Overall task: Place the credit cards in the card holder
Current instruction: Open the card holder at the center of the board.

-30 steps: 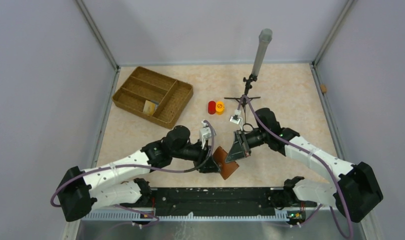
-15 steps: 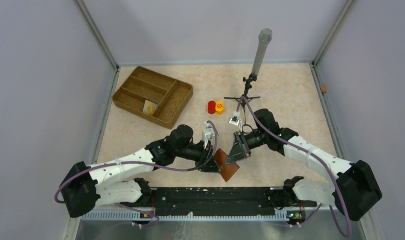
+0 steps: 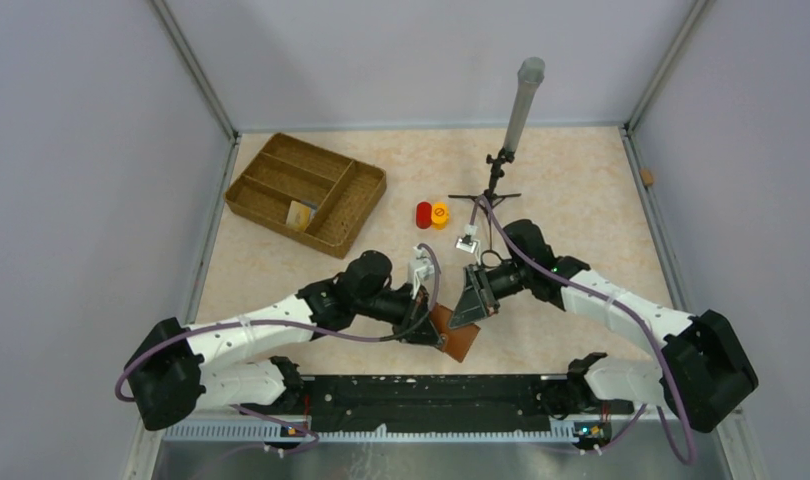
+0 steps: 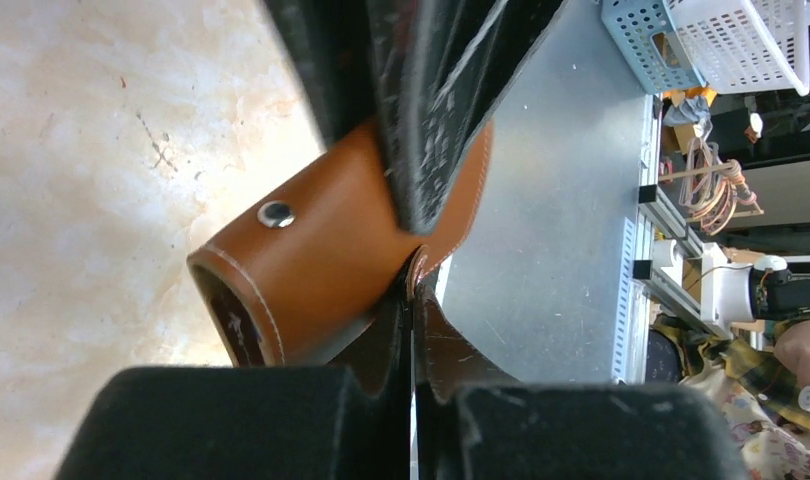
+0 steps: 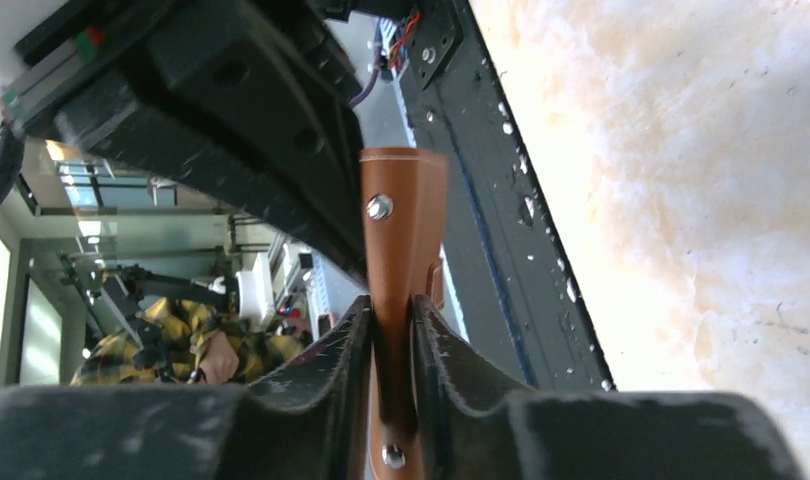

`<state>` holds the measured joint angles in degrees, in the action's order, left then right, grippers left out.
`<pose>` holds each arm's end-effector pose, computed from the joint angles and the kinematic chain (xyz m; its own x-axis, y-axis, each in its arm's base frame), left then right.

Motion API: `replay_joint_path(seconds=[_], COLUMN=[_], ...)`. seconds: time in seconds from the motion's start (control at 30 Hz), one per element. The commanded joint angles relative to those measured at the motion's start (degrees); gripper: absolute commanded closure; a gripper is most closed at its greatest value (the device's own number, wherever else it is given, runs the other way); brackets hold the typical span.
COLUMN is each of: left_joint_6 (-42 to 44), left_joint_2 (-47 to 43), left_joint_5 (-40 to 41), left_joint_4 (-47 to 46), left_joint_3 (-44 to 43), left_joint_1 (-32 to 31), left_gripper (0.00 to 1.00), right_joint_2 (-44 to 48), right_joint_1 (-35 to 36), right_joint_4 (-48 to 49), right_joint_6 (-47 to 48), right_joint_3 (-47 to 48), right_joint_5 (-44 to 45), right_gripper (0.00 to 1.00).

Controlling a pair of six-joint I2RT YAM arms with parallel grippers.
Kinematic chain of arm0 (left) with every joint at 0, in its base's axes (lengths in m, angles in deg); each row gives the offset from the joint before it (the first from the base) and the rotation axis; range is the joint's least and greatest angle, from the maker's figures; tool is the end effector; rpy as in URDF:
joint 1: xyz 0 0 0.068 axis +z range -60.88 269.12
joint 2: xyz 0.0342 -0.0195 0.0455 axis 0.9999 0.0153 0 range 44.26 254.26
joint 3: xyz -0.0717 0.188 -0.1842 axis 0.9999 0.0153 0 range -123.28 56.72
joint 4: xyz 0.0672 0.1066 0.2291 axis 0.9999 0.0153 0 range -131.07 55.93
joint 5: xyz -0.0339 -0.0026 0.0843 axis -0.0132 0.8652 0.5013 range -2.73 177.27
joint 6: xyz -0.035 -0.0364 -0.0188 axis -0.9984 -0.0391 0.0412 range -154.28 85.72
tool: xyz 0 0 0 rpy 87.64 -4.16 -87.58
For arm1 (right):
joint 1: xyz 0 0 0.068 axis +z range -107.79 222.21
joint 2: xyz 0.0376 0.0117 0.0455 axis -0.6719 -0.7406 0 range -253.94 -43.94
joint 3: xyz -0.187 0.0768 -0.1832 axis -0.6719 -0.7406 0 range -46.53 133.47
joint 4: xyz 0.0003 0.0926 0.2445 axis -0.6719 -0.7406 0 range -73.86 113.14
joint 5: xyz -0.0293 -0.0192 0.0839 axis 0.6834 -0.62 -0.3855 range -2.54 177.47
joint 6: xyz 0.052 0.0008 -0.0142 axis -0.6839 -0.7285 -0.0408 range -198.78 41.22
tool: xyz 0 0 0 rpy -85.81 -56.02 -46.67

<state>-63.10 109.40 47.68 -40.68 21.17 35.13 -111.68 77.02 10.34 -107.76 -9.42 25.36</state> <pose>0.1225 -0.2072 0.2335 -0.7143 0.3511 -0.6054 0.6889 0.2003 -0.6967 0.1685 0.1555 0.2223 -0.8785 -0.3347 -0.3409 -0.4211 0.2057 0.8834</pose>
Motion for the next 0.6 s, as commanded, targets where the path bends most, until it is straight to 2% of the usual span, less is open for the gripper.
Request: replay_joint_path(seconds=[0.0,0.1,0.2,0.27,0.57], left_joint_6=[0.87,1.22,1.3,1.48,3.44], left_joint_2=[-1.22,-1.5,-1.98,-2.2,-3.56], left_joint_5=[0.09,1.09,1.74,1.62,1.17], left_joint_4=[-8.72,-8.21,-8.29,-8.21,-7.87], left_joint_3=[-1.29,-1.35,-1.02,-0.77,-0.81], left_joint_1=[-0.76,-0.76,-0.71,-0.76,-3.18], left_gripper=[1.0,1.0,1.0,1.0,1.0], right_joint_2=[-1.66,-2.13,-2.67,-2.86,-6.64], right_joint_1=[1.21,2.48,3.16,3.13,3.07], right_joint_4=[5.68,4.58,3.03,2.5,2.86], right_joint_6=[2.57,3.61,4.73,4.88,0.37], right_joint_3=[1.65,2.27,2.62,2.62,3.36], right_joint_5=[3.05,3.51,4.99,6.14,13.4], right_gripper=[0.73,0.66,0.89,1.0,1.0])
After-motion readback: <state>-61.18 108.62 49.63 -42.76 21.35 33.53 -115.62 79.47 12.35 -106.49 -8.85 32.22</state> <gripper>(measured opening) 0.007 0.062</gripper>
